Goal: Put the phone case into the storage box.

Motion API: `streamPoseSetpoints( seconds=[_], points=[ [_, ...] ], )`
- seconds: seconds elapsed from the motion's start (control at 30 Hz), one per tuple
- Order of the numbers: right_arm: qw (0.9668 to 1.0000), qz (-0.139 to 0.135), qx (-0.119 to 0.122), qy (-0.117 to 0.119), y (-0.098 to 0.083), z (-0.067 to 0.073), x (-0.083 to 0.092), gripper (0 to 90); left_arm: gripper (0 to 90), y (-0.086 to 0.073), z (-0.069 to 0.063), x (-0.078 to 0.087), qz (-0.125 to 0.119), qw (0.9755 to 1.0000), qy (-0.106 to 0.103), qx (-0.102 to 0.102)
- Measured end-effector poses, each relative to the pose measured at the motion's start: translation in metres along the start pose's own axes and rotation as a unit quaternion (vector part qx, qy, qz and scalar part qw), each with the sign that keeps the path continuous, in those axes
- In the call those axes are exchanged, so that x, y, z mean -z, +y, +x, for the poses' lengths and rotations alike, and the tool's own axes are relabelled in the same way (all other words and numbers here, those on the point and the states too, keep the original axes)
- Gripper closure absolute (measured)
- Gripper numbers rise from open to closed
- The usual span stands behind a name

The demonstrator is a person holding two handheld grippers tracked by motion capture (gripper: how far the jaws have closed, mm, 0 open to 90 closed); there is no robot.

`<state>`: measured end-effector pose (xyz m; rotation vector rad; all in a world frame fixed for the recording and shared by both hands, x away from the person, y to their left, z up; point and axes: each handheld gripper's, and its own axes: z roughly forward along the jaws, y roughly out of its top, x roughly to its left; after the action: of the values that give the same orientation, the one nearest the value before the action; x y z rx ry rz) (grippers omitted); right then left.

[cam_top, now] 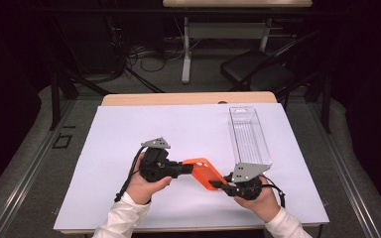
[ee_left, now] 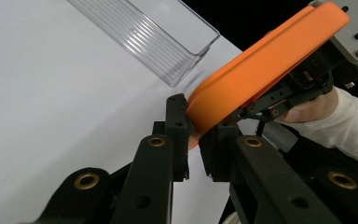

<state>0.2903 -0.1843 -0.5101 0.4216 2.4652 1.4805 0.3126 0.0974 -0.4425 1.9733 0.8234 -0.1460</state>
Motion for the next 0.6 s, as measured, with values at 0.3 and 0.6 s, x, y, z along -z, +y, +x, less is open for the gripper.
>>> streamPoseSetpoints(
  seconds=[0.3, 0.6],
  points=[
    [1.0, 0.003, -0.006, 0.003, -0.0005, -0.0002, -0.0016, 81.1, 82.4, -0.0002, 0.002, -0.0013, 0.004, 1.0, 0.001, 0.006],
    [0.9999, 0.005, -0.014, -0.004, -0.0008, -0.0009, -0.0024, 71.4, 82.4, -0.0002, 0.0054, -0.0021, 0.012, 0.9996, 0.006, 0.024]
  ],
)
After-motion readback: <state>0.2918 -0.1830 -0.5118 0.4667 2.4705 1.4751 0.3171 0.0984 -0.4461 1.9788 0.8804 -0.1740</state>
